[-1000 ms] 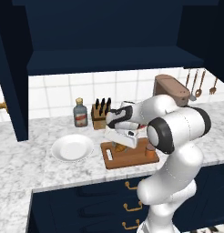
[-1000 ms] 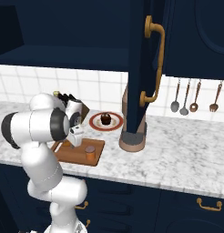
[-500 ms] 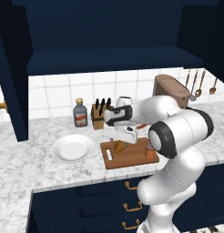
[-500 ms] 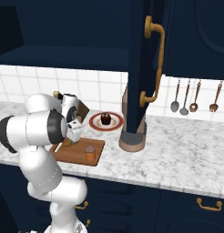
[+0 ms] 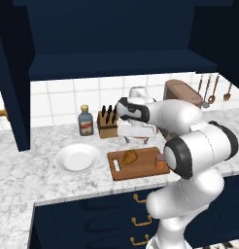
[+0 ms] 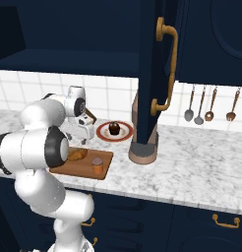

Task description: From the different types of pastries on the counter, select a croissant and place it on the cutting board. Then retrieve a jar of jam from the cabinet and place it alongside the croissant on the cutting board.

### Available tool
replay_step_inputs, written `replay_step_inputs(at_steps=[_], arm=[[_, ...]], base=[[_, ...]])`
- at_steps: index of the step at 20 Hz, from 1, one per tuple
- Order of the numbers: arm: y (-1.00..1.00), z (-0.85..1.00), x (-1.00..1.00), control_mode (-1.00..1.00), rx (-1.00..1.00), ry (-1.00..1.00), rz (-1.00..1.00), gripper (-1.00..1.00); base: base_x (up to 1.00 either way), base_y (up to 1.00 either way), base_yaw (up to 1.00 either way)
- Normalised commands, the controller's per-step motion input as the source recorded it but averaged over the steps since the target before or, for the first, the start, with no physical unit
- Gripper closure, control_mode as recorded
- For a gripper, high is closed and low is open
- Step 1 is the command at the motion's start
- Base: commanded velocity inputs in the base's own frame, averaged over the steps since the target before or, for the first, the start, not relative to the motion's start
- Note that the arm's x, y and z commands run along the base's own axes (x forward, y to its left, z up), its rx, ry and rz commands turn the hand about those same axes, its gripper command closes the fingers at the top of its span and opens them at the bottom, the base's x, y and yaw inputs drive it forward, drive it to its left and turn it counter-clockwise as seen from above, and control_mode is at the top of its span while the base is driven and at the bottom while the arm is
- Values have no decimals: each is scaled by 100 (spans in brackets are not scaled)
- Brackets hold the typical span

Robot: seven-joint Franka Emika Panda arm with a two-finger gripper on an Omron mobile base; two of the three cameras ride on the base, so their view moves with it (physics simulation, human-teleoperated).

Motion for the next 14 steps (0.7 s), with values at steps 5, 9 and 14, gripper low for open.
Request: replay_step_inputs(at_steps=[5,9,14], arm=[[-92,73,-69,-100,-12,-1,9,-100],[-80,18,-70,-100,2,4,6,-100],[-94,-1,-74,-100,14,17,-2,-100]], base=[[0,0,0],[0,0,0],[0,0,0]])
